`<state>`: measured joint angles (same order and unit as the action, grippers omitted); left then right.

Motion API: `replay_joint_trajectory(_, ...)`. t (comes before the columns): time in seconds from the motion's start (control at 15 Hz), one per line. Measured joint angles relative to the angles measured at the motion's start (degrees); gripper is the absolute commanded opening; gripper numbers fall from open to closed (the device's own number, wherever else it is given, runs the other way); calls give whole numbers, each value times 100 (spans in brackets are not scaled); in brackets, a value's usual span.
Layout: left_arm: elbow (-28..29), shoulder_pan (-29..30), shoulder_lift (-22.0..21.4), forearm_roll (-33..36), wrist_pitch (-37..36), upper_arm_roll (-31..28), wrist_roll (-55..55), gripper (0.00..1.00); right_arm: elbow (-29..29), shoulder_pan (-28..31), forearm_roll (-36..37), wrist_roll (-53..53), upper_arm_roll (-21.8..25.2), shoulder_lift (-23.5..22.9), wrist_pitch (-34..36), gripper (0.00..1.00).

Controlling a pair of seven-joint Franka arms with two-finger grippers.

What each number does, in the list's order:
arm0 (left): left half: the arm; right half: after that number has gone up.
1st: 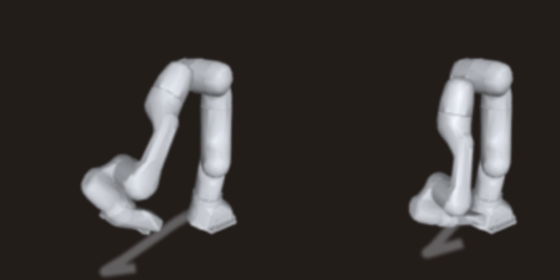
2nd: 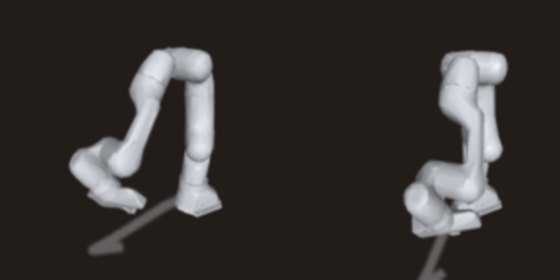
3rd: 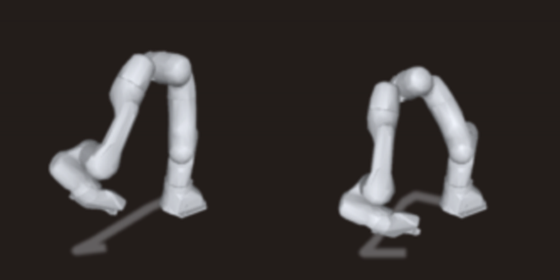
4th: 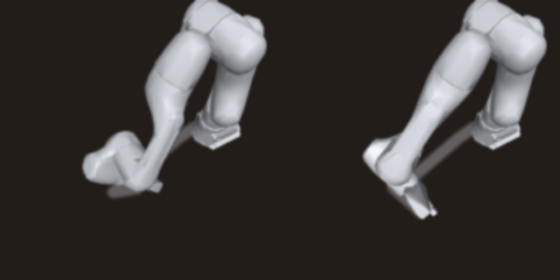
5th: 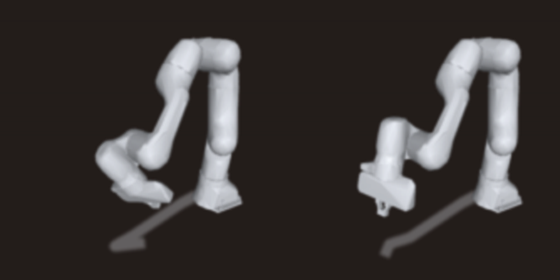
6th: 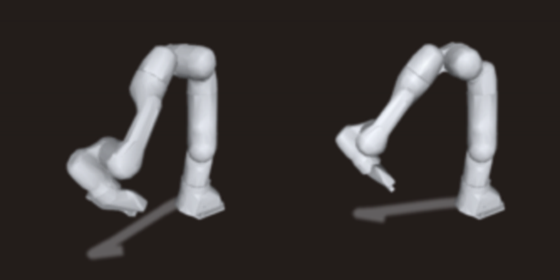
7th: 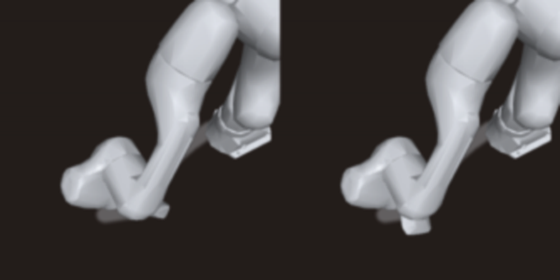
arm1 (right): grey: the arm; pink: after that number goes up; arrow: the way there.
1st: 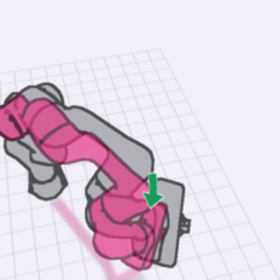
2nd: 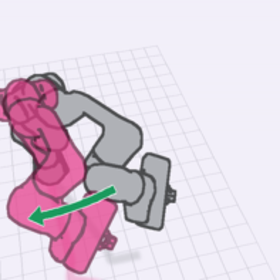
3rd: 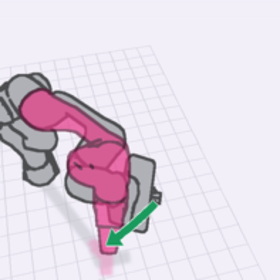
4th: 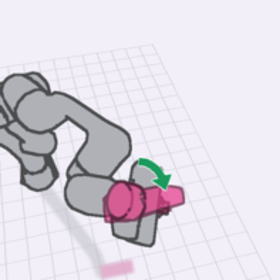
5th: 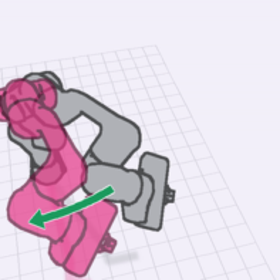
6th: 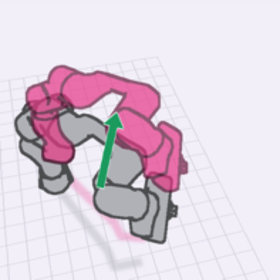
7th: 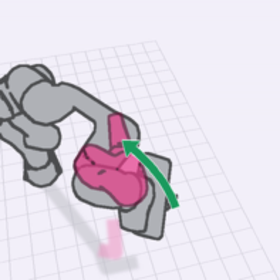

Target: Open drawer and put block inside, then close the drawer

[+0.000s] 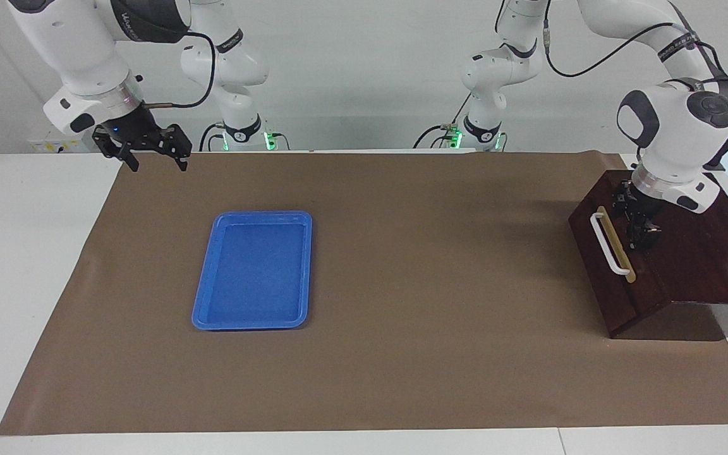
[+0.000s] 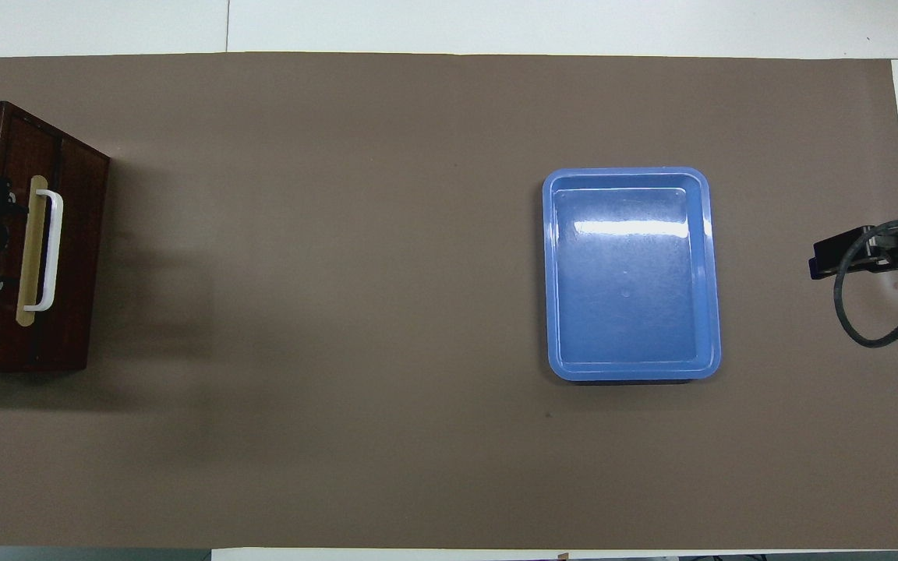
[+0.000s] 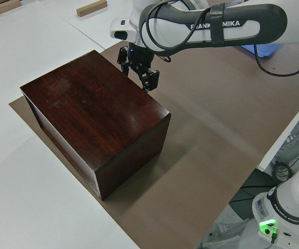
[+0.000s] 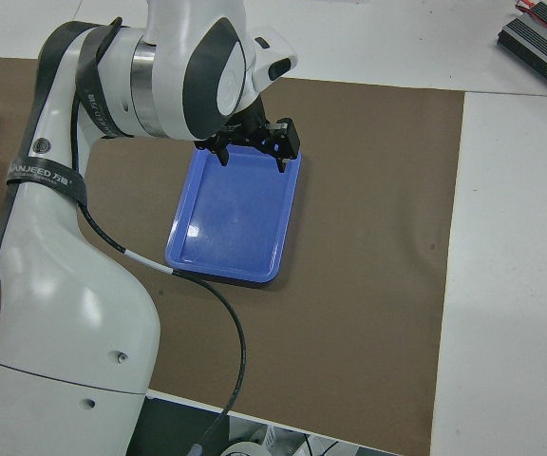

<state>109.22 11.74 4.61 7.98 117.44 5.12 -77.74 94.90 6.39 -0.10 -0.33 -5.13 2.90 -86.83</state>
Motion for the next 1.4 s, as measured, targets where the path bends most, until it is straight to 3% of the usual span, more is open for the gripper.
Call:
replay_joint_trajectory(0.47,-161,-89,-101,-291,622,73,-26,100,0,0,0,0,0,0,0,100)
replay_joint_trajectory(0.8,-215,-548,-260,-325,185,150,94,100,0,0,0,0,0,0,0,100)
replay_joint_trajectory(1.06,-817,-827,-495,-435,-1139,271,1695,100,0,0,0,0,0,0,0,100)
replay_joint_trajectory(1.4,-1464,-861,-586,-1008,-2478,272,4757,100,0,0,0,0,0,0,0,100)
